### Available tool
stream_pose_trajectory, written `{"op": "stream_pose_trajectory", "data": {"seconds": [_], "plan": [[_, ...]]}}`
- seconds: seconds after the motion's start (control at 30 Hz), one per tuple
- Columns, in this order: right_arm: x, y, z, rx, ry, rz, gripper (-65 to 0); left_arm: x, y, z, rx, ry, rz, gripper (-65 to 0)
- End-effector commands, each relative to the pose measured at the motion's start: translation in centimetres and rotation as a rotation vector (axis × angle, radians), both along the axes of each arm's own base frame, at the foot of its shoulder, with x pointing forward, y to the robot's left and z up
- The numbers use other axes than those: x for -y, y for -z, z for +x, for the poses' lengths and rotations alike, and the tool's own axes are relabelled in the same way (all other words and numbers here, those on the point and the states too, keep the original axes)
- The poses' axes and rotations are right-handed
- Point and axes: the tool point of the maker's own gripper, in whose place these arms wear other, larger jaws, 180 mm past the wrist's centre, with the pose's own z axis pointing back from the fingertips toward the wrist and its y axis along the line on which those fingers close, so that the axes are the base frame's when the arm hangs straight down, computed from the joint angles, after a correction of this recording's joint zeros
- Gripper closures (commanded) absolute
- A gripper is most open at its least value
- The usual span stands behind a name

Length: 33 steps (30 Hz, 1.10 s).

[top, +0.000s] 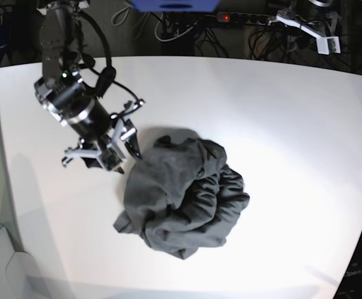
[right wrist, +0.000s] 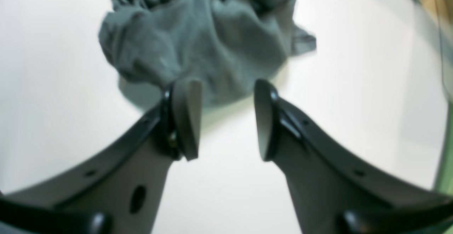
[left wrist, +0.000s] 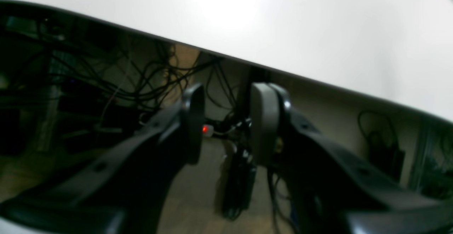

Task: Layout the t-shirt on the table in an organized manner, then fold the t-shirt properly
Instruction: 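Move the right gripper down onto the crumpled grey t-shirt, then close the right gripper on a fold of the t-shirt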

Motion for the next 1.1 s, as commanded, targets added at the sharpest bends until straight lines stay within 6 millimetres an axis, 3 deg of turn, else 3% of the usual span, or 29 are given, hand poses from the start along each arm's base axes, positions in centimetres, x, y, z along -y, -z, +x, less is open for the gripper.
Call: {"op": "stream_pose_trajectory", "data": {"seconds": [0.0,0.2,0.3,0.5,0.7,0.87,1.07], "plan": [[-0.3,-2.5,1.4,0.074,-0.003,0.02,-26.0,0.0,-0.7,0.2,0.024,0.01,0.003,-21.7],[-2.0,-6.8,5.4,0.127,-0.038,-0.083,-26.0,-1.2,-1.9,3.1,0.087,0.068,0.051,-21.7],[-2.9,-7.0,5.8,0.118,-0.058,-0.108,-26.0,-2.1,-2.6,4.3,0.12,0.075,0.079,-21.7],[-4.8,-2.6,6.4,-0.009,-0.085,-0.06,-26.0,-4.5,-4.7,7.0,0.208,0.03,0.136,-21.7],[-6.4,0.7,8.0,-0.091,-0.111,-0.003,-26.0,-5.8,-4.2,7.7,0.129,0.009,0.144,-21.7],[-6.7,1.5,8.9,-0.121,-0.112,-0.005,-25.8,-7.0,-4.5,7.8,0.114,-0.019,0.159,-21.7],[-7.9,2.7,9.1,-0.152,-0.127,0.03,-25.7,-7.1,-4.6,7.9,0.112,-0.013,0.164,-21.7]]}}
